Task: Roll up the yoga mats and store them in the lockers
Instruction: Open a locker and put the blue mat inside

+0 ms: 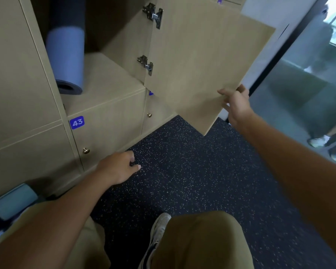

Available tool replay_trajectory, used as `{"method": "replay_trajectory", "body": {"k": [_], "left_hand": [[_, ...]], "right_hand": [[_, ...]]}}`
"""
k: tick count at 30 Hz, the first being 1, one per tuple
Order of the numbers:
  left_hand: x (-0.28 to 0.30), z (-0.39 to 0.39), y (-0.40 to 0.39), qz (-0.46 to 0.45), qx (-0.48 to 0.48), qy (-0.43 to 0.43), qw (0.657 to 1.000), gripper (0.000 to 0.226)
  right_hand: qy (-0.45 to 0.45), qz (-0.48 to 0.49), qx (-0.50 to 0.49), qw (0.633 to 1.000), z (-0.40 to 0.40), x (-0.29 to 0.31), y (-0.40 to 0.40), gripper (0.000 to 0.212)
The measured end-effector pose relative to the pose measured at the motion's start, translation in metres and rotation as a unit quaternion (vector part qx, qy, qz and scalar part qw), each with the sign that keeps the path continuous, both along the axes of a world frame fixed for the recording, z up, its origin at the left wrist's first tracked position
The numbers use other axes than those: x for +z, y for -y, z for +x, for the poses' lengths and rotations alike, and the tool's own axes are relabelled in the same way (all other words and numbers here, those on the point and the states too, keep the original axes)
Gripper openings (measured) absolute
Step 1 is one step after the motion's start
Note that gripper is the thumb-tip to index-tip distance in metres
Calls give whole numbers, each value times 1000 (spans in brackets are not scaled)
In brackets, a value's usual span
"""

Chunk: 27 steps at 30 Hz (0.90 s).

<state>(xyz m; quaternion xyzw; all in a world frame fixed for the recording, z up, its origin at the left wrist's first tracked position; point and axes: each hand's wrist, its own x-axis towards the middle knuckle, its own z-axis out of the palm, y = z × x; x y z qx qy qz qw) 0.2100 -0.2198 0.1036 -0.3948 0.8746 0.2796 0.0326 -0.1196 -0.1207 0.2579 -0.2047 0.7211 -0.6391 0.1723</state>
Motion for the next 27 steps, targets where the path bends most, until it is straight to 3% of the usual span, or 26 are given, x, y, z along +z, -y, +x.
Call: {"method": "replay_trajectory", "body": {"k": [5, 8, 13, 16, 20, 27], "left_hand": [[4, 7, -14, -4, -9, -2, 1000, 45], [5, 18, -17, -6, -5, -3, 1000, 46], [6, 46, -15, -14, 16, 13, 1000, 42], [5, 65, -5, -3, 44, 9, 999, 38], [3, 90, 13, 15, 74, 12, 997, 37], [-30, 133, 62, 19, 83, 57, 995, 31]], "right_hand": [[-106, 50, 42, 992, 85, -13, -14, 70], [-160, 53, 119, 979, 137, -24, -11, 82], [-246, 98, 287, 921, 210, -33, 18, 88], [-269, 118, 331, 897, 236, -43, 37, 84], [-294, 178, 344, 874, 242, -71, 48, 63], [-237, 231, 376, 866, 238, -154, 48, 41]]}}
